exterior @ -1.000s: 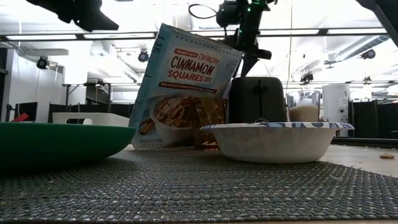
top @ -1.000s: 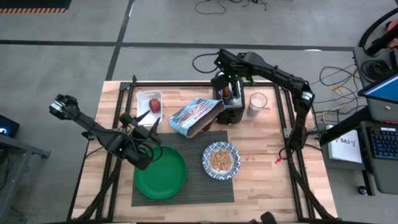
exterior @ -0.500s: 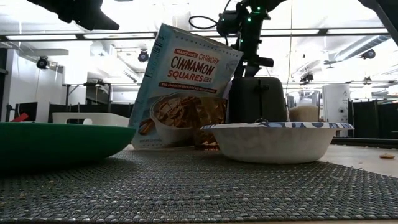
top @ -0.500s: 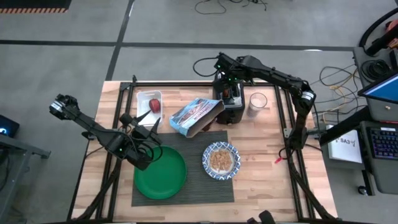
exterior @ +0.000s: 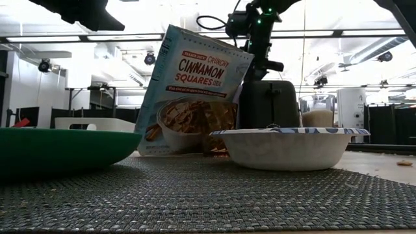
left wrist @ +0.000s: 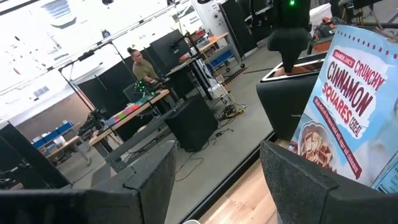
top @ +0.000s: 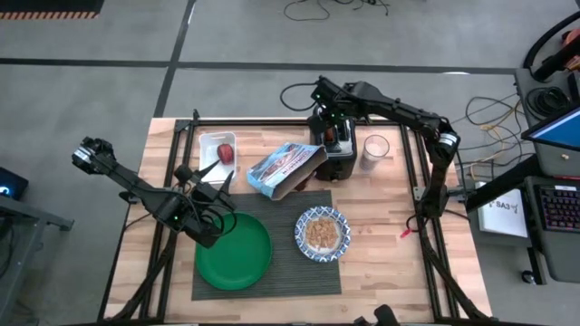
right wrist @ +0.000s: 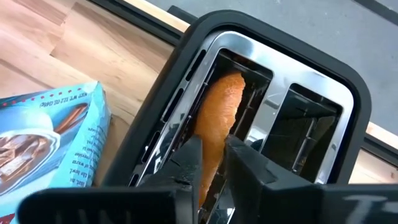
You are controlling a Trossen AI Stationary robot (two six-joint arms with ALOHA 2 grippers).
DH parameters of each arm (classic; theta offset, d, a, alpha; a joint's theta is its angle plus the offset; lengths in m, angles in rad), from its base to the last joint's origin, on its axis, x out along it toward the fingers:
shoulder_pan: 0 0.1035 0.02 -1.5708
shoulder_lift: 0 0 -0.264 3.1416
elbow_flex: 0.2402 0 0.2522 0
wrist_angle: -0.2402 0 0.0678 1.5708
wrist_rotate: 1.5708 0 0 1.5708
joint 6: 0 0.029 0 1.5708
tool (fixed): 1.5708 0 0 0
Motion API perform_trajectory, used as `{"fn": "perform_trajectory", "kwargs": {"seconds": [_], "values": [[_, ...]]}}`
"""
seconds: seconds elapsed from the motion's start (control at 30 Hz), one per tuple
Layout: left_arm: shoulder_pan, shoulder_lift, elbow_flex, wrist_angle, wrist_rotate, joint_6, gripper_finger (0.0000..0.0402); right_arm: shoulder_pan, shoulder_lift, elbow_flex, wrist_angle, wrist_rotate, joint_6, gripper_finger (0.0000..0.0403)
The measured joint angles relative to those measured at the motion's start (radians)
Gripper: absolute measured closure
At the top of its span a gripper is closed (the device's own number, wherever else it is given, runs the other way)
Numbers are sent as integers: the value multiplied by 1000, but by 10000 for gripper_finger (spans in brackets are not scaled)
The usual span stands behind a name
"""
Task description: Arrange a breakfast setting
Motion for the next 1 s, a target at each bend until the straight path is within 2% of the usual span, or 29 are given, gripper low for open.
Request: {"fn": "perform_trajectory", "kwargs": {"seconds": [0.23, 0.47, 0.7, 0.83, 1.0], "values": [[0, 0, 0, 0, 0, 0, 187, 1, -14, -1, -1, 18, -8, 389], [1, 0, 0, 0, 0, 0, 187, 16, -95, -1, -4, 118, -25, 393], [3, 0, -1, 0, 0, -1, 187, 38, -199, 0, 8, 137, -33, 394], [3, 0, 0, 0, 0, -1, 187, 95, -267, 0, 59, 139, -57, 394], [3, 0, -1, 0, 0, 0, 187, 251, -342, 0, 153, 157, -86, 394]]}}
